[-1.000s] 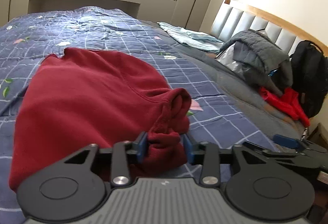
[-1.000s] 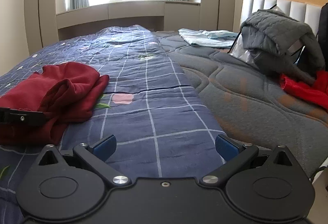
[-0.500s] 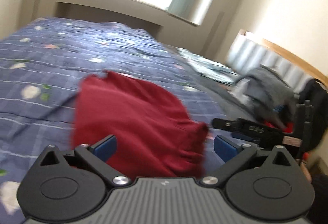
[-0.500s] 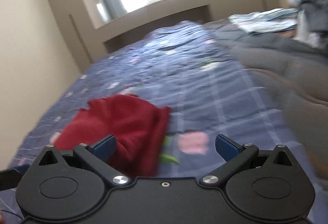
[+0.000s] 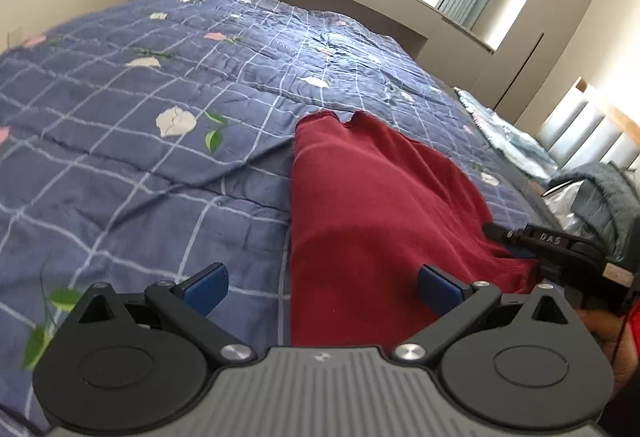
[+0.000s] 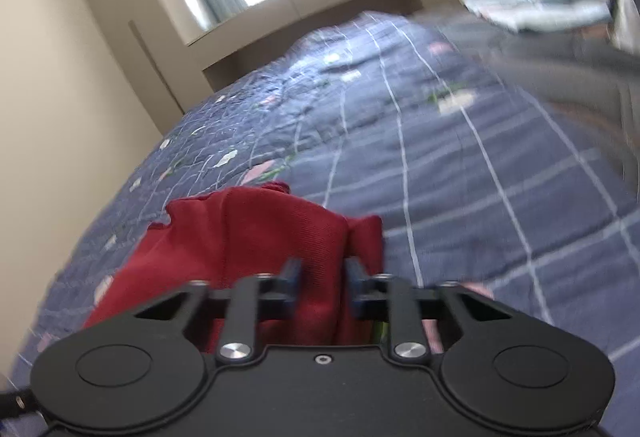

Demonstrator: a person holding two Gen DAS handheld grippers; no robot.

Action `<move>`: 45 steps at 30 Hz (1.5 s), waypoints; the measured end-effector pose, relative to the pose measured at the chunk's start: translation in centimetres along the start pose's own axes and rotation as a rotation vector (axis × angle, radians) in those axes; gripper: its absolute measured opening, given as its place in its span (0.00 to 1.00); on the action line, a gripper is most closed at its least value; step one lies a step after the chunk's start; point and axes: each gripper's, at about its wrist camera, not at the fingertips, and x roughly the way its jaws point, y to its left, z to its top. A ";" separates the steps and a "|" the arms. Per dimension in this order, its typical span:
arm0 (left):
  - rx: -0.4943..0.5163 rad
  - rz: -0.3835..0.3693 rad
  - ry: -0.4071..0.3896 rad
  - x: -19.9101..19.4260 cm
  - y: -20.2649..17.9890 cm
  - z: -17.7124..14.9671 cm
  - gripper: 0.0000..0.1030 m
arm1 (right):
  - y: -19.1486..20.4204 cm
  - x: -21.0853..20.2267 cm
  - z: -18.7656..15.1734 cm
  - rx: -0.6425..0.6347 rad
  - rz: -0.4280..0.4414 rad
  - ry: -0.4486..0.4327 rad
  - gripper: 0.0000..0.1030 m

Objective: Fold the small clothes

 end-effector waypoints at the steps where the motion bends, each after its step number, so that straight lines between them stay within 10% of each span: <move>1: -0.005 -0.007 -0.005 -0.3 0.1 -0.1 1.00 | -0.3 -0.1 0.0 0.025 0.014 0.002 0.04; 14: 0.011 0.019 -0.039 -1.2 0.2 0.1 1.00 | 0.3 -3.0 -0.7 -0.082 -0.044 -0.069 0.03; 18: 0.035 0.052 -0.001 -0.5 0.5 -0.3 1.00 | 2.4 -3.7 -1.3 -0.202 -0.088 -0.082 0.22; 22: 0.045 0.063 0.010 -0.1 0.4 -0.4 1.00 | 4.5 -5.3 -2.3 -0.276 -0.048 -0.121 0.74; 33: 0.031 0.076 0.116 0.5 1.2 -1.2 0.99 | 2.7 -5.7 -6.4 -0.300 -0.190 -0.090 0.96; 40: 0.066 0.024 0.014 -0.5 0.1 2.0 1.00 | 3.9 -6.2 -4.0 -0.351 -0.151 -0.207 0.99; 45: 0.118 0.145 -0.046 4.1 -1.9 6.5 1.00 | 5.7 -1.5 -1.0 -0.476 -0.195 -0.222 0.99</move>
